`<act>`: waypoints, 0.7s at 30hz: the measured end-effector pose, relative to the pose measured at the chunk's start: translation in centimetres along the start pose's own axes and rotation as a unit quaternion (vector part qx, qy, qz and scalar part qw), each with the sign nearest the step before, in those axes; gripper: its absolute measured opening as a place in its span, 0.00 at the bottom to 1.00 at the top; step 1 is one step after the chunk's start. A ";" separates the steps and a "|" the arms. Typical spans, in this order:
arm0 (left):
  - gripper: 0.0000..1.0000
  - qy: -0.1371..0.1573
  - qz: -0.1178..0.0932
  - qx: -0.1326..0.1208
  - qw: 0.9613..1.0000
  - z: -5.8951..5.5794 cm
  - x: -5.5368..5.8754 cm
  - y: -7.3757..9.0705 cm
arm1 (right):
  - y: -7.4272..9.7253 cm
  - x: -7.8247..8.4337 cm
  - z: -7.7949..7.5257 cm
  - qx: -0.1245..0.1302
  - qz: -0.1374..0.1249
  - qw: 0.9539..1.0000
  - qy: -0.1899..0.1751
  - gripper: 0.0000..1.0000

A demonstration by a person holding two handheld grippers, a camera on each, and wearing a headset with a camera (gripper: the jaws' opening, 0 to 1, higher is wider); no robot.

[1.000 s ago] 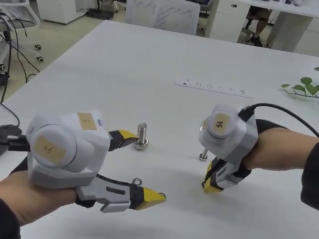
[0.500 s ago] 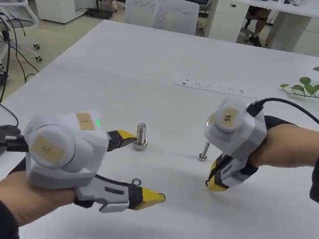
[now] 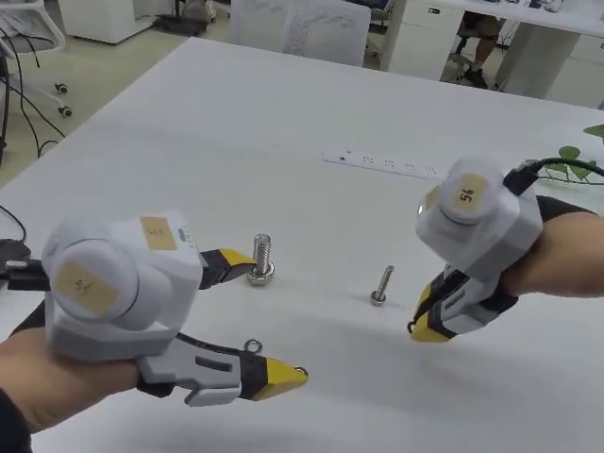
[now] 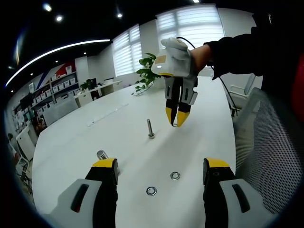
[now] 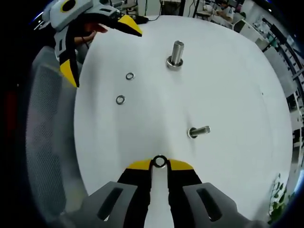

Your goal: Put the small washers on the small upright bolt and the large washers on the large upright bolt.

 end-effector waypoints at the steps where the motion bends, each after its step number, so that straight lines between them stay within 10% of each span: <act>1: 0.73 0.000 0.000 0.000 1.000 0.0 0.0 0.0 | 0.2 -0.1 -0.1 0.001 -0.002 1.000 0.000 0.13; 21: 0.73 0.003 0.000 -0.004 1.000 0.1 0.3 0.1 | 2.2 -3.0 -2.7 0.047 -0.033 0.998 0.018 0.13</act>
Point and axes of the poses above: the centre of the closed fingertips' face, and the gripper's own axes: y roughly backward along the fingers, z roughly to its left, x roughly out of its underside, the point moved 4 cm from there along y, roughly backward along the fingers, and after that the axes turned 7 degrees about x, right-handed, at the moved point
